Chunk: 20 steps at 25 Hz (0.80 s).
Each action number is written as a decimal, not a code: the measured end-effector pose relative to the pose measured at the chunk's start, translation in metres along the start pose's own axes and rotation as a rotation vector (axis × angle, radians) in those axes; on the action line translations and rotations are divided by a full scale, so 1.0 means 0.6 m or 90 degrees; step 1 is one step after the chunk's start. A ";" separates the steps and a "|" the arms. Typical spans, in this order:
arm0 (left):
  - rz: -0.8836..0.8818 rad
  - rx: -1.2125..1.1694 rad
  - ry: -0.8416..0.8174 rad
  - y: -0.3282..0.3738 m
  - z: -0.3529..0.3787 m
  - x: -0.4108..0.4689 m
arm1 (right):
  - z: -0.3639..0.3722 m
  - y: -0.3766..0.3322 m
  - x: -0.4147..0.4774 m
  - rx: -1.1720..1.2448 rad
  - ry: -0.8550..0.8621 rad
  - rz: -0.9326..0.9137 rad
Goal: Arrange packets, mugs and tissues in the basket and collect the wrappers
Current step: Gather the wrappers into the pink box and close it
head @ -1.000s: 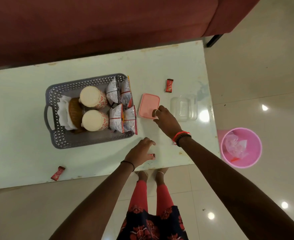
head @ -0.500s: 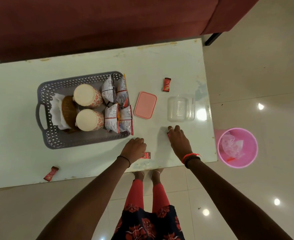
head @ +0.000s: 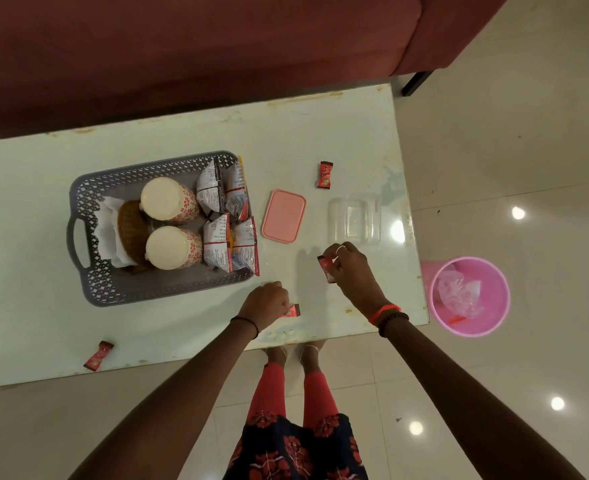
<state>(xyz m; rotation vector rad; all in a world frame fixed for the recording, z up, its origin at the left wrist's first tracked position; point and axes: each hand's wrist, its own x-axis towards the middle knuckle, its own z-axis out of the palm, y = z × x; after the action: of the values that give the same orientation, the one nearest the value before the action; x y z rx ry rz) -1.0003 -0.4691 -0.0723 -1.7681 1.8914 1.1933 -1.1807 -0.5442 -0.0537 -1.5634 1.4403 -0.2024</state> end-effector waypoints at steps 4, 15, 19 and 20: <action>-0.014 -0.149 0.026 0.026 -0.013 -0.004 | -0.060 -0.008 0.016 0.141 0.186 -0.024; -0.099 -0.481 0.304 0.154 -0.141 0.096 | -0.105 0.024 0.069 0.047 0.270 0.070; -0.118 -0.449 0.320 0.182 -0.165 0.146 | -0.107 0.030 0.067 0.037 0.283 0.073; -0.116 -0.452 0.309 0.184 -0.164 0.154 | -0.108 0.030 0.068 0.038 0.283 0.068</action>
<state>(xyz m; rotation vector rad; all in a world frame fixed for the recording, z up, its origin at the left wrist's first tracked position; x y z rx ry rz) -1.0903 -0.6142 -0.0360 -2.7453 1.5574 1.6010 -1.2248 -0.6092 -0.0517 -1.4430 1.8359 -0.5508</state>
